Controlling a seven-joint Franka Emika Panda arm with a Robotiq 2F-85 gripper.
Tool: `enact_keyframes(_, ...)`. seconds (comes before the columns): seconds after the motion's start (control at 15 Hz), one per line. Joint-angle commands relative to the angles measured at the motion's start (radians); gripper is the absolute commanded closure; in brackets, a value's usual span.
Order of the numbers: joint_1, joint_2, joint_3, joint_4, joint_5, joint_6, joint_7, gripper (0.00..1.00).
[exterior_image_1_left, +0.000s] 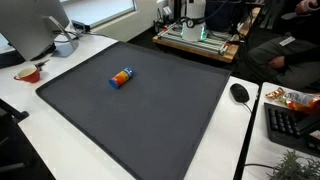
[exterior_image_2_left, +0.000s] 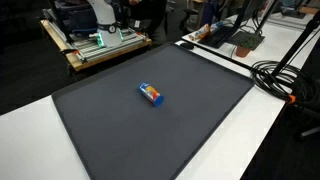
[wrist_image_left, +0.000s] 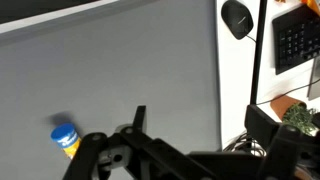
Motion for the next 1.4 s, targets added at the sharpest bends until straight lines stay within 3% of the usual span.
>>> enact_keyframes(0.0,-0.003,0.001,0.002,-0.017,0.001,-0.013,-0.002,0.00)
enact_keyframes(0.47,-0.004,0.017,0.000,-0.046,-0.001,-0.015,-0.001,0.00)
enact_keyframes(0.67,-0.043,0.051,0.006,-0.020,-0.039,0.031,-0.006,0.00)
enact_keyframes(1.07,-0.158,0.194,-0.007,0.006,-0.196,0.208,-0.066,0.00)
enact_keyframes(1.33,-0.229,0.327,-0.017,0.007,-0.279,0.427,-0.078,0.00)
